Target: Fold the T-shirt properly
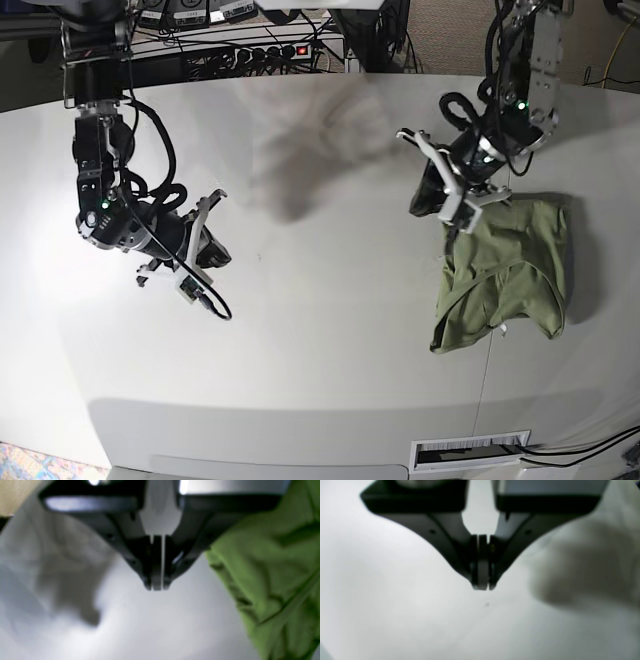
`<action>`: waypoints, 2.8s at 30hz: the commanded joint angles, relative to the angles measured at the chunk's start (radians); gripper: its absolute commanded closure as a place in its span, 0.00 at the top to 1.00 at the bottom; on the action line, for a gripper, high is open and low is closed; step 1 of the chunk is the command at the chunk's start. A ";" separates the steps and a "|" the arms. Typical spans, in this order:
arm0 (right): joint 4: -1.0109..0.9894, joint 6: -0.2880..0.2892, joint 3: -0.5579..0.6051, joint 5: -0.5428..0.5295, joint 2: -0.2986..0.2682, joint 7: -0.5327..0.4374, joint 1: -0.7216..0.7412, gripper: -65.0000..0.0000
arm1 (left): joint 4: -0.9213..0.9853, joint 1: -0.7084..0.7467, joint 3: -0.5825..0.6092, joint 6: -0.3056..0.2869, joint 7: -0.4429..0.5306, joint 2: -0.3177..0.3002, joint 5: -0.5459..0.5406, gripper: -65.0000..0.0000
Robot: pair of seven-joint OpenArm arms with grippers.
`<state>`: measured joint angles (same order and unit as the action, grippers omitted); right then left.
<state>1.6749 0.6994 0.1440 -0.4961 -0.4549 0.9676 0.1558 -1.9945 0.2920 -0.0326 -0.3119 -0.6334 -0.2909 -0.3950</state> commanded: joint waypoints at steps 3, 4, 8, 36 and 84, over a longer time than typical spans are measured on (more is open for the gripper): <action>0.058 -0.001 -0.009 -0.011 -0.028 -0.021 -0.042 0.00 | -0.063 0.084 -0.066 -0.004 0.021 -0.006 -0.019 0.00; 0.068 -0.001 -0.011 -0.012 -0.030 -0.021 -0.062 0.00 | -0.077 0.114 -0.086 -0.005 0.024 -0.006 -0.026 0.00; 0.111 -0.001 -0.034 -0.012 -0.030 -0.018 -0.143 0.00 | -0.121 0.228 -0.161 -0.043 0.031 -0.006 -0.060 0.00; 0.322 -0.001 -0.472 -0.159 -0.021 0.002 -0.906 0.00 | -0.141 0.696 -0.331 -0.135 0.039 -0.005 -0.134 0.00; -0.839 -0.001 -0.151 0.398 0.192 -0.619 -0.592 0.00 | 0.897 0.362 -0.075 -0.140 0.449 0.025 0.103 0.00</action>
<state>0.8242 0.6861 -0.0055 -0.0898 -0.2539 0.3531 -0.4274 -1.0882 0.6380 -0.1047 -0.4404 -0.1928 -0.2581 -0.2939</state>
